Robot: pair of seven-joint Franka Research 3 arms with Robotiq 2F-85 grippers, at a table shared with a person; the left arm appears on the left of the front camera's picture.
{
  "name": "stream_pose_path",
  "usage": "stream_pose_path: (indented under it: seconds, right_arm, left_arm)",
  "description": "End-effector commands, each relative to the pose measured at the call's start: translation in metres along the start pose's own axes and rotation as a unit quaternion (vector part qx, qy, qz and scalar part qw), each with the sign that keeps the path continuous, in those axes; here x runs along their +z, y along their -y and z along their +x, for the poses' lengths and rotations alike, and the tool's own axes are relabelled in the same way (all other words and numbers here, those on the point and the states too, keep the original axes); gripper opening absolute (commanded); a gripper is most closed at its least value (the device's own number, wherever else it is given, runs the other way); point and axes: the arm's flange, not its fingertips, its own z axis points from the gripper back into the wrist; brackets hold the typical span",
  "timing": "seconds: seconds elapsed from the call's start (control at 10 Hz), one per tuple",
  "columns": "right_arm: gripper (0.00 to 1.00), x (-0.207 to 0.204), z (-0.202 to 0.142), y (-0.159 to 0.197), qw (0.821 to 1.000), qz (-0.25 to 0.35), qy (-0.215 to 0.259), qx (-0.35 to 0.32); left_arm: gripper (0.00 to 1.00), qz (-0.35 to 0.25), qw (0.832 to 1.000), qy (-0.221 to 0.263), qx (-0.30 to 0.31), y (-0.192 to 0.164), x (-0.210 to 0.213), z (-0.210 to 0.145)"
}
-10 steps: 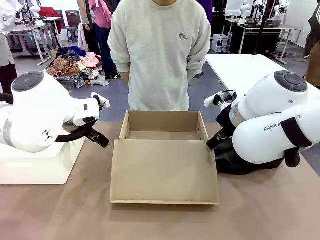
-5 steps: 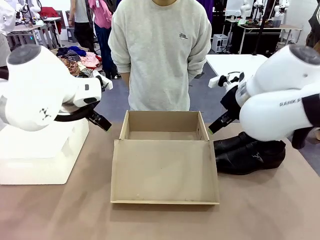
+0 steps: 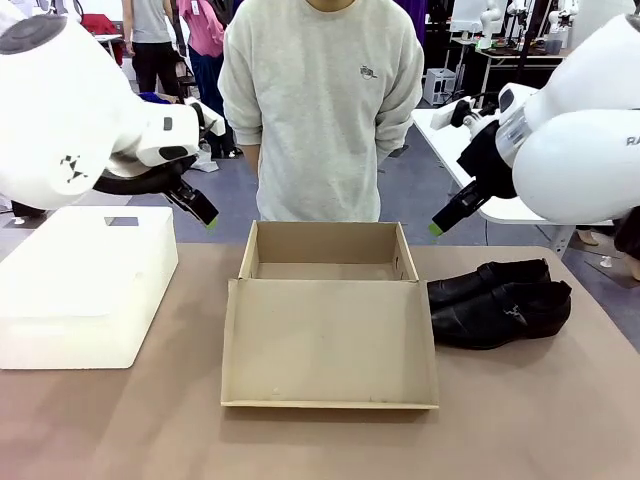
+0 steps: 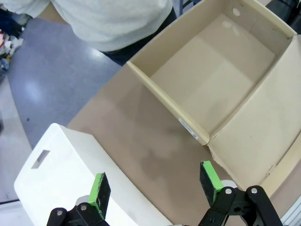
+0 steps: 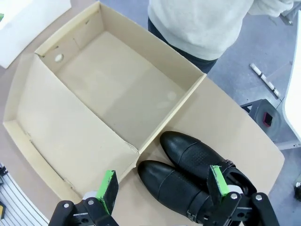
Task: Pack the shoes into the box.
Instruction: Place one shoe of the Shoes into the Shoes Box.
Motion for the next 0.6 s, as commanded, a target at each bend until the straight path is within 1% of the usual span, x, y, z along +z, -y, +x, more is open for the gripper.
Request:
stream_pose_path:
  seconds: [0.0, 0.2, 0.4, 0.5]
  right_arm:
    - [1.0, 0.014, -0.01, 0.013, 0.998, 0.039, 0.036, 0.03]
    - [1.0, 0.032, -0.02, 0.024, 0.993, 0.066, 0.077, 0.063]
    - [1.0, 0.042, -0.03, 0.038, 0.984, 0.093, 0.112, 0.106]
    - [1.0, 0.044, -0.033, 0.044, 0.981, 0.101, 0.124, 0.111]
  left_arm:
    - [1.0, -0.011, 0.999, 0.031, -0.039, -0.011, 0.013, -0.005]
    - [1.0, -0.019, 0.994, 0.059, -0.089, -0.023, 0.029, -0.011]
    - [1.0, -0.063, 0.986, 0.095, -0.125, -0.03, 0.046, -0.023]
    - [1.0, -0.082, 0.981, 0.115, -0.134, -0.031, 0.053, -0.031]
